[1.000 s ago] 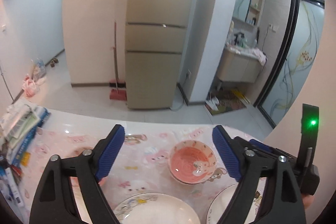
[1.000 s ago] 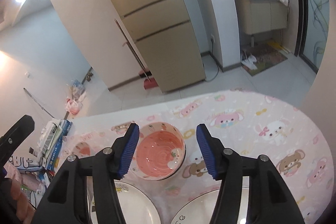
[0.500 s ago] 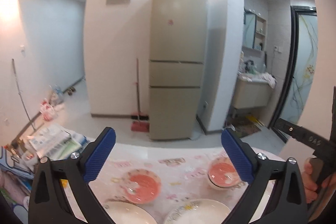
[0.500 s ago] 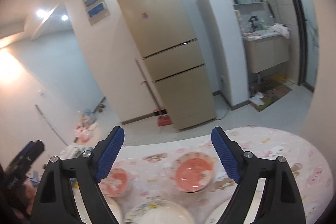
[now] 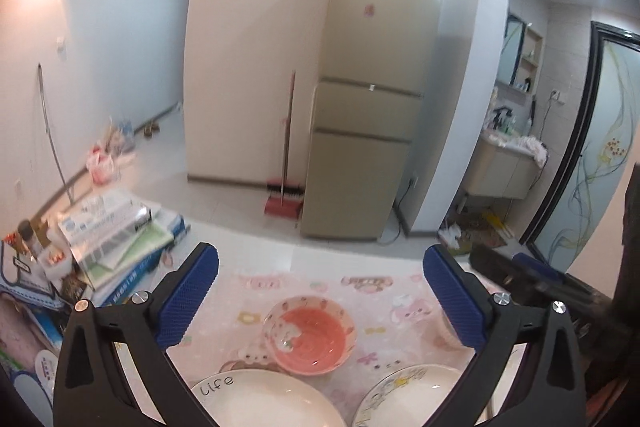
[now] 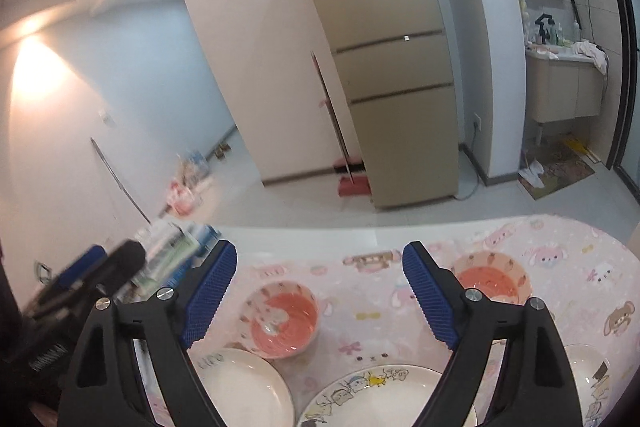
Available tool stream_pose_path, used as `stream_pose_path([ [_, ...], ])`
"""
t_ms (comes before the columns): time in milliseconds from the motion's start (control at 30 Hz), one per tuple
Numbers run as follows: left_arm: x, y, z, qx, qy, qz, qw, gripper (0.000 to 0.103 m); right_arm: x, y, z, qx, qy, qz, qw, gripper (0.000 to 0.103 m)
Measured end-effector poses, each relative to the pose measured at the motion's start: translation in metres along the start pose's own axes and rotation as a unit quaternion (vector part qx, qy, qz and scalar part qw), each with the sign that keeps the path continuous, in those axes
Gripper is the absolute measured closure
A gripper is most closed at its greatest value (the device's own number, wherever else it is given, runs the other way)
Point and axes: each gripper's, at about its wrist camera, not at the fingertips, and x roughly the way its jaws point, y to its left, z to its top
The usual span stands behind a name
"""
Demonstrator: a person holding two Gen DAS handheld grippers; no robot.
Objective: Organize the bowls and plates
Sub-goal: 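Move both grippers to the second pink strawberry bowl, then close the left gripper on the second bowl rim while the right gripper grips it too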
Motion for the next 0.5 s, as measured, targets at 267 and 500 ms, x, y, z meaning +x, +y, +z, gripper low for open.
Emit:
stream_pose_path([
  [267,0.064,0.033,-0.017,-0.027,0.081,0.027,0.996,0.001,0.084,-0.013,-0.023,0.037,0.082,0.022,0.996,0.016],
  [500,0.103,0.053,-0.035,-0.04,0.138,0.024,0.9894,0.012,0.134,-0.011,-0.05,0.052,0.141,0.045,0.988,0.016],
])
